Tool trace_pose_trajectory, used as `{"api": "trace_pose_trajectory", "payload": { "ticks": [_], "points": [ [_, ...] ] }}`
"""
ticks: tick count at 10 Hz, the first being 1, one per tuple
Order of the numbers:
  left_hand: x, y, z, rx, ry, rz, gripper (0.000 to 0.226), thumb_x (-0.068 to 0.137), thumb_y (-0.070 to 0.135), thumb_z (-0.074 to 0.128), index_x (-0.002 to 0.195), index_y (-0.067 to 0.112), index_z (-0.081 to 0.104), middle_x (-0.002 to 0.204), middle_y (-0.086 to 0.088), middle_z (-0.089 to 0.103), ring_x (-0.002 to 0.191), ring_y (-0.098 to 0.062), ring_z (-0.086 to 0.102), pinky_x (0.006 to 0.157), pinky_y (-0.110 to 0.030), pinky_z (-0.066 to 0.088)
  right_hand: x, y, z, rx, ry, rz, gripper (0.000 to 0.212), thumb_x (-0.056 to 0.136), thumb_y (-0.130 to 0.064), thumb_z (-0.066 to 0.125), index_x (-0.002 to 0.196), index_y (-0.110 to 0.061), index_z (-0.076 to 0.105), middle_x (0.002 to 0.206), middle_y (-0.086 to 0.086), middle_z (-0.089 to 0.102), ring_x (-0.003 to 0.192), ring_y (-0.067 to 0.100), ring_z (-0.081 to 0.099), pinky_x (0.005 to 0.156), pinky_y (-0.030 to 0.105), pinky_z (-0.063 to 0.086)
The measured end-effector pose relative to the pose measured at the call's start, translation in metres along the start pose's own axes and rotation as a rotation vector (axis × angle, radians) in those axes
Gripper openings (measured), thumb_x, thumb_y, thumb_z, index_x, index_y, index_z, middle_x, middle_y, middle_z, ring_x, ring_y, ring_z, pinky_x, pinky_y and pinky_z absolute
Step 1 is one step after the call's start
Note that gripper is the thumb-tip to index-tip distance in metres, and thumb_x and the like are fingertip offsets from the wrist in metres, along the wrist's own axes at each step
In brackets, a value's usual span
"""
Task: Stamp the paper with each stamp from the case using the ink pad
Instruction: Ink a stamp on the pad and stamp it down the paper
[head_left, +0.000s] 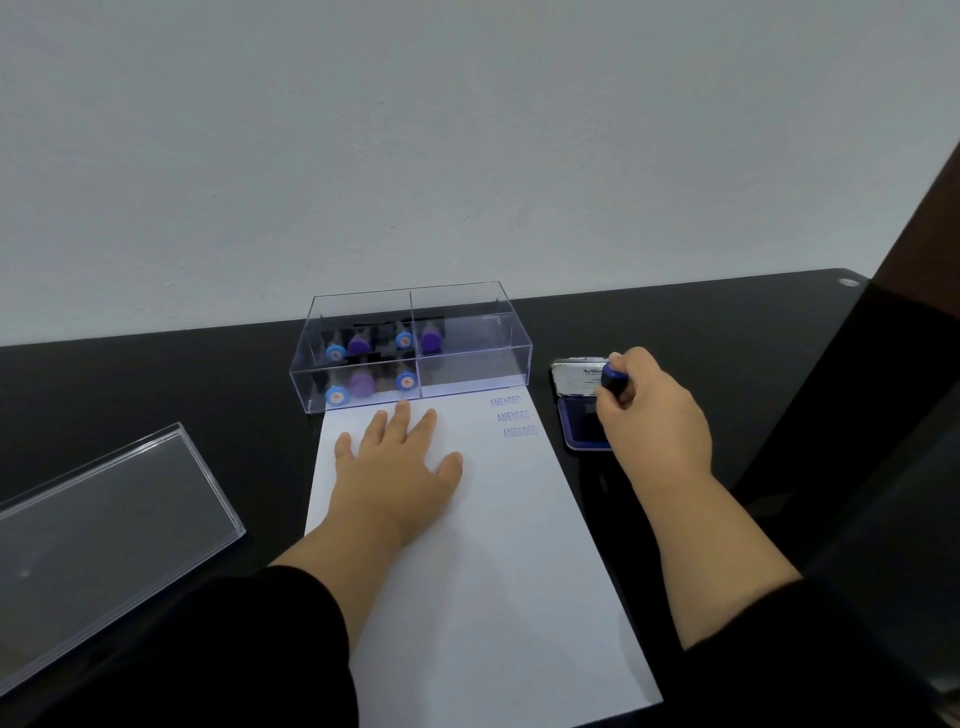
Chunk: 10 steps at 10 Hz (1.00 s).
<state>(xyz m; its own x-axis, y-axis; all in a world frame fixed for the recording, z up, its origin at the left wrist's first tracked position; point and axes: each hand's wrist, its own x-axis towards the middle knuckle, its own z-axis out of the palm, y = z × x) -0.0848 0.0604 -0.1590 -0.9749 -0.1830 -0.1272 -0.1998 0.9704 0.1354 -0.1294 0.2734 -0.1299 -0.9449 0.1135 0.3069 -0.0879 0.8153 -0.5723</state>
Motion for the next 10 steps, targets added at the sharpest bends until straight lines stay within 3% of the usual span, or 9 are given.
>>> {"api": "trace_pose_trajectory", "payload": {
  "ticks": [2,7,10],
  "points": [
    [0.0001,-0.0004,0.0005,0.004,-0.003,-0.002,0.061,0.097,0.053,0.019,0.151,0.033,0.0,0.159,0.005,-0.01,0.147,-0.016,-0.008,0.117,-0.047,-0.004,-0.0017,-0.0056,0.0049,-0.069,-0.025,0.007,0.013,0.093,-0.016,0.049,0.106,-0.02,0.047,0.084,0.004,0.059,0.073,0.026,0.055,0.055,0.032,0.044],
    [0.0006,0.0003,0.0004,-0.005,0.003,-0.007,0.061,0.097,0.053,0.019,0.151,0.033,0.0,0.159,0.006,-0.01,0.146,-0.015,-0.008,0.117,-0.046,-0.004,-0.0012,-0.0063,0.0044,-0.14,-0.026,-0.001,0.014,0.095,-0.016,0.048,0.107,-0.02,0.043,0.081,0.001,0.051,0.066,0.021,0.047,0.043,0.023,0.026],
    [0.0012,-0.0001,0.0012,0.001,0.007,-0.005,0.06,0.097,0.053,0.02,0.151,0.034,0.001,0.159,0.006,-0.009,0.146,-0.015,-0.007,0.117,-0.046,-0.004,-0.0006,-0.0038,0.0076,-0.082,-0.007,0.006,0.014,0.094,-0.014,0.047,0.106,-0.02,0.044,0.083,0.0,0.051,0.071,0.023,0.051,0.05,0.027,0.037]
  ]
}}
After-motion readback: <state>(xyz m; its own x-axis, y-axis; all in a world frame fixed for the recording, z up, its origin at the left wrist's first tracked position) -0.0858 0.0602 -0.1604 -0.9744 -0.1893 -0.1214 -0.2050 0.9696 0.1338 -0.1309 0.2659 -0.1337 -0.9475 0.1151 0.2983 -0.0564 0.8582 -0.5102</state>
